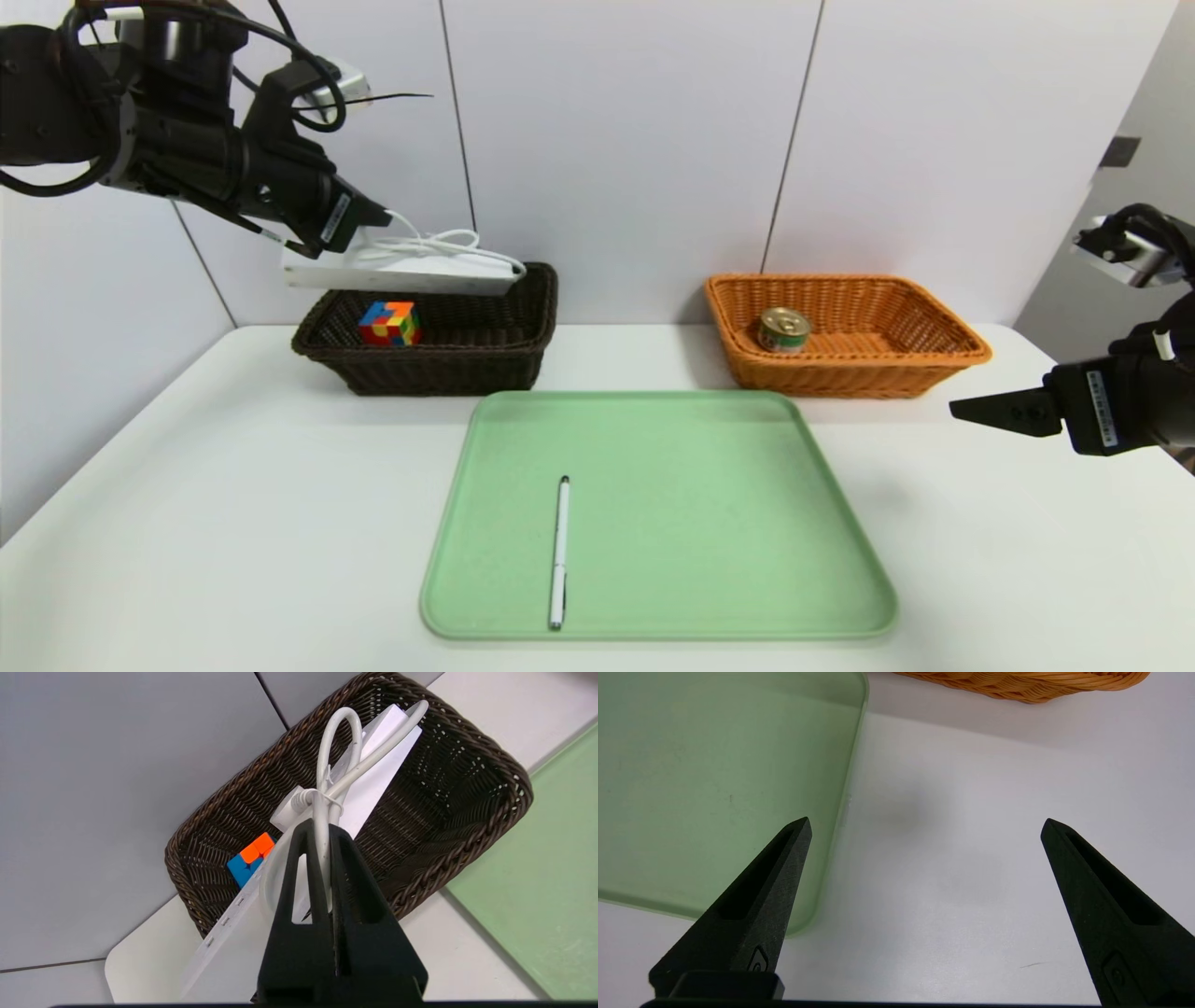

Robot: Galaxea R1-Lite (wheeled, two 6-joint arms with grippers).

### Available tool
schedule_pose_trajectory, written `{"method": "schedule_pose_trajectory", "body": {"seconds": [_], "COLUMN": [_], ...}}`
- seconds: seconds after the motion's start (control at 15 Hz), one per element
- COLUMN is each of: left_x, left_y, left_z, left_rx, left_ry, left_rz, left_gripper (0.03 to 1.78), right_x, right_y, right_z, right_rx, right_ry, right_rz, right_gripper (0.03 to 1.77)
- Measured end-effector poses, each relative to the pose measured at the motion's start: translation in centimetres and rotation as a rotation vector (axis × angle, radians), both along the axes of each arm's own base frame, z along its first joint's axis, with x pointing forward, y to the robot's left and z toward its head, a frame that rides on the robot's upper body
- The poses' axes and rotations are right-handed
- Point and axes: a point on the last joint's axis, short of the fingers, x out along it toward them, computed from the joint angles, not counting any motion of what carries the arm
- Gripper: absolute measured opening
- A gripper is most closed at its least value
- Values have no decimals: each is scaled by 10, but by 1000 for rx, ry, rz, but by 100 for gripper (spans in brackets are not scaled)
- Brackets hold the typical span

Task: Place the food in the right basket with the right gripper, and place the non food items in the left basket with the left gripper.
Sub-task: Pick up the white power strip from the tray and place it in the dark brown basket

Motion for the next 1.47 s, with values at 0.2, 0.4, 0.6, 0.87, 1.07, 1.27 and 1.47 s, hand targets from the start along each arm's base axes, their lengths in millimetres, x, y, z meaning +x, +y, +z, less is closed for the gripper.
{"method": "schedule_pose_trajectory", "body": {"seconds": [0.2,0.4,0.6,0.87,1.07,1.27,1.47], "left_x": [8,15,22,31,37,42,45], "left_y": [7,9,9,9,8,6,4], "left_z": [-7,-11,-18,-28,-34,-38,-43], "left_rx": [45,65,95,118,131,139,156], "left_ry": [-1,-4,-3,14,14,7,5], "left_rz": [-13,-16,-31,-44,-51,-59,-70], "left_gripper": [9,9,9,9,9,9,36], "right_x": [0,1,2,4,6,8,9], "right_y": [0,0,0,0,1,1,1], "right_z": [0,-1,-2,-3,-4,-5,-7], "right_rx": [-2,-3,-3,-4,-6,-7,-7], "right_ry": [2,4,7,15,22,26,32], "right_rz": [-2,-1,-2,-2,-3,-3,-3], "right_gripper": [170,170,170,170,170,170,170]}}
